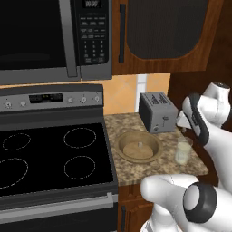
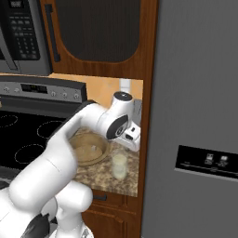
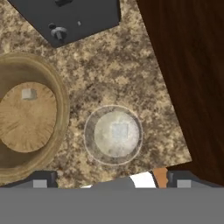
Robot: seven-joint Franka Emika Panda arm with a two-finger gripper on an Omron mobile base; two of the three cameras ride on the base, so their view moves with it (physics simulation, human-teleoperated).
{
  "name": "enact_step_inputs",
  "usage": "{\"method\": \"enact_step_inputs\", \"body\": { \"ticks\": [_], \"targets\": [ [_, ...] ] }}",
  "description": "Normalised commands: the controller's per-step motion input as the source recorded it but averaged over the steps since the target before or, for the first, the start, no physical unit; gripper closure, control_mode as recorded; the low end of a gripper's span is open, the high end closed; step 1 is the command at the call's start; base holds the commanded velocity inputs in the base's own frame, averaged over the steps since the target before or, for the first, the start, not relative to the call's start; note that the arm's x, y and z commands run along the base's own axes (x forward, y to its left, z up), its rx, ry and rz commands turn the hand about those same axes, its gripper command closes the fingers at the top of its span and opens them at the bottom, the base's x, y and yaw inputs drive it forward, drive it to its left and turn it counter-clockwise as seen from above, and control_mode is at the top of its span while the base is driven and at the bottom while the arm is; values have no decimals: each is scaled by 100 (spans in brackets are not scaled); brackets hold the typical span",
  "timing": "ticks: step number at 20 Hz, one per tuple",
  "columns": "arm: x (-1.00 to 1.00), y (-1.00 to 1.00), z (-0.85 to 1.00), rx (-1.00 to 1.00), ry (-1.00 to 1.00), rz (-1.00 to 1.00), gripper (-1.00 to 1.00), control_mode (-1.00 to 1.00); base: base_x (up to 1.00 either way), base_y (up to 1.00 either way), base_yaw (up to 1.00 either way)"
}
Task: Grab a lemon wedge from the fridge and one ice cube from the ice bowl, and put them in the glass of lemonade.
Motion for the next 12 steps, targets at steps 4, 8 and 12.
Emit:
{"method": "enact_step_inputs", "body": {
  "ticks": [4,8,12],
  "targets": [
    [-26,17,16,2,-15,1,-100,-100,0,0,0],
    [-47,40,25,0,-15,7,-100,-100,0,0,0],
    [-58,81,92,-23,-3,16,-100,-100,0,0,0]
  ]
}}
